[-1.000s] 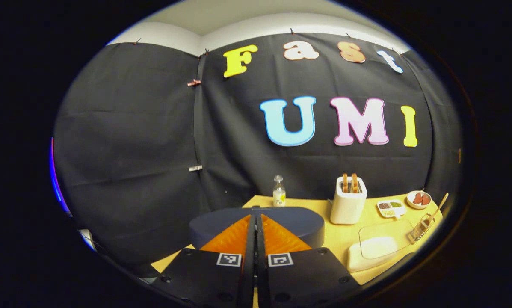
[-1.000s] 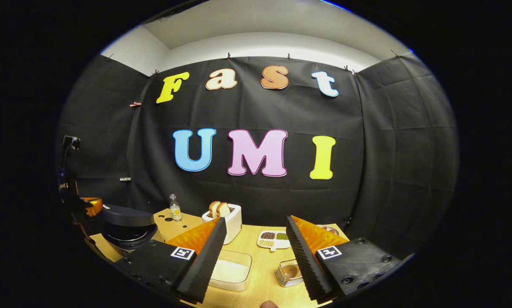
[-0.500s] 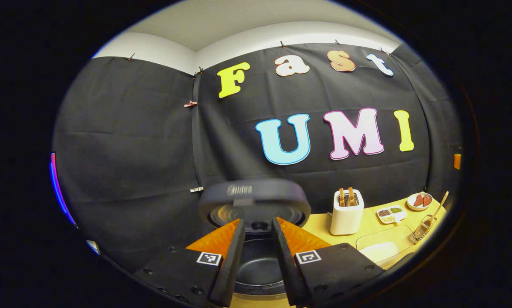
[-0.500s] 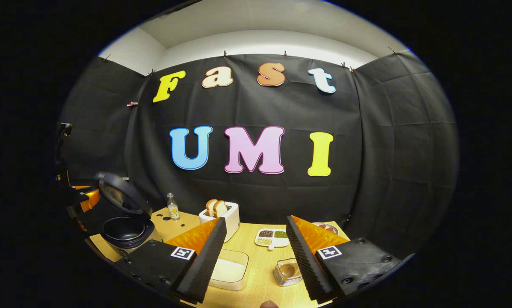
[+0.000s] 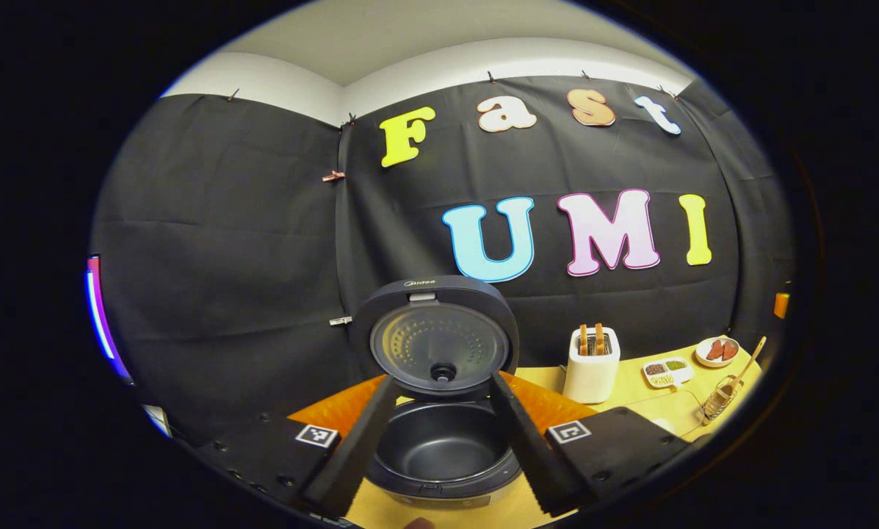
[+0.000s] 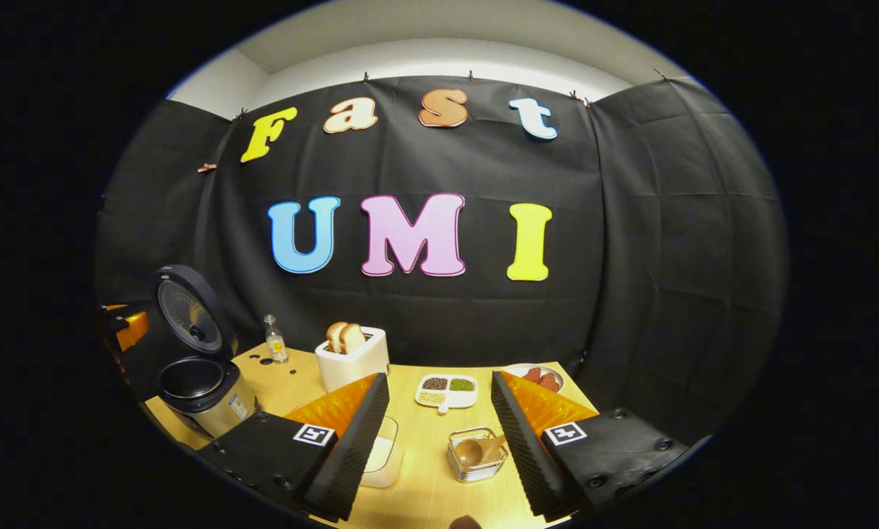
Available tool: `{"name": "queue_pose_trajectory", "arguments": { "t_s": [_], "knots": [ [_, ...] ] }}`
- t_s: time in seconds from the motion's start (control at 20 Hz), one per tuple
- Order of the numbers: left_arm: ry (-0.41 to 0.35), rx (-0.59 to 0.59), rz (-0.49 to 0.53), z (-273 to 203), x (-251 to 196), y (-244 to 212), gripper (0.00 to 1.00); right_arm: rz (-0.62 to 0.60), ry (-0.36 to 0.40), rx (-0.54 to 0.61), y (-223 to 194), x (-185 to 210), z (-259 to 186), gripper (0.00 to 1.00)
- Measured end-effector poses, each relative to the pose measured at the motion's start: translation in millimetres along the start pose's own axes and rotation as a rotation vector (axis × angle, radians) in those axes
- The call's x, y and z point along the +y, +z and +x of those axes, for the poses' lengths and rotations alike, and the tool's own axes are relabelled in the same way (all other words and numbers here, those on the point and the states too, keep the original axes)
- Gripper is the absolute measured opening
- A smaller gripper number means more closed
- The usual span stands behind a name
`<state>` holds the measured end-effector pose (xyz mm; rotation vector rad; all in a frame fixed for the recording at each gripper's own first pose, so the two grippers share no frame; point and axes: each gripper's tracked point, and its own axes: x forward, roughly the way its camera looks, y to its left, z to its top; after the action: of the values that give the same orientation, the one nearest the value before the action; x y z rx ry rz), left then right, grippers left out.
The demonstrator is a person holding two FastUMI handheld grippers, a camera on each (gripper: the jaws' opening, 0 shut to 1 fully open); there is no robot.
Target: Close the left gripper, press the button to open the rice cooker; take a wooden spoon from the chopstick holder with the right hand, scoop a spoonful of rice and pour it into the rice cooker, then put the wooden spoon back into the chopstick holder.
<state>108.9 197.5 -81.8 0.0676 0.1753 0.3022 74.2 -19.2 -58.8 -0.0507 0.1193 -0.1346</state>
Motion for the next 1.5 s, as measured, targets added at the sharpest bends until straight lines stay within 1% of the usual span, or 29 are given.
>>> {"name": "queue_pose_trajectory", "arguments": {
  "t_s": [0.05,0.15,0.3,0.4,0.7,0.8,0.9,0.95,1.0,1.05,1.15,1.2,1.3,1.35,1.45,1.5],
  "knots": [
    [0.002,0.000,0.003,-3.5,-1.1,-0.5,0.92,0.003,-0.014,0.013,-6.8,-7.7,3.4,0.88],
    [0.002,-0.002,0.013,-10.4,-4.3,-0.9,0.96,0.005,-0.039,0.041,-21.1,-23.9,13.7,0.88],
    [-0.001,0.008,0.015,-18.6,-10.3,-2.4,0.97,0.040,-0.059,0.102,-48.6,-49.0,31.6,0.88],
    [0.004,0.018,0.011,-22.6,-13.1,-3.9,0.97,0.096,-0.066,0.149,-68.4,-64.4,48.2,0.87],
    [0.001,0.036,0.020,-31.9,-27.4,-5.3,0.97,0.343,-0.160,0.282,-127.3,-108.3,84.0,0.85],
    [0.005,0.039,0.020,-33.9,-30.3,-4.6,0.96,0.416,-0.171,0.320,-143.4,-109.7,90.6,0.85],
    [0.003,0.048,0.014,-35.7,-36.5,-7.0,0.97,0.431,-0.170,0.341,-154.2,-108.6,99.8,0.85],
    [0.000,0.055,0.012,-37.3,-39.6,-8.6,0.97,0.434,-0.151,0.342,-157.0,-103.8,106.1,0.85],
    [-0.005,0.060,0.010,-38.6,-42.9,-9.7,0.97,0.432,-0.136,0.354,-159.5,-98.8,108.8,0.80],
    [-0.008,0.064,0.011,-39.7,-45.7,-11.5,0.97,0.429,-0.140,0.362,-163.0,-99.3,111.9,0.75],
    [-0.015,0.071,0.016,-42.2,-49.6,-13.8,0.97,0.432,-0.154,0.384,-170.3,-102.1,119.3,0.74],
    [-0.017,0.074,0.019,-42.5,-51.2,-15.5,0.97,0.419,-0.174,0.402,-174.4,-105.9,117.9,0.73],
    [-0.013,0.070,0.022,-43.3,-50.2,-13.8,0.97,0.417,-0.179,0.412,-181.5,-102.6,123.3,0.40],
    [-0.013,0.068,0.018,-43.6,-50.5,-12.9,0.97,0.408,-0.178,0.419,-179.3,-101.5,121.4,0.44],
    [-0.007,0.072,0.017,-43.5,-49.0,-15.3,0.97,0.401,-0.166,0.411,-175.6,-101.2,121.4,0.42],
    [-0.006,0.075,0.016,-44.8,-48.1,-16.2,0.96,0.412,-0.165,0.409,-179.3,-99.6,123.9,0.34]
  ]
}}
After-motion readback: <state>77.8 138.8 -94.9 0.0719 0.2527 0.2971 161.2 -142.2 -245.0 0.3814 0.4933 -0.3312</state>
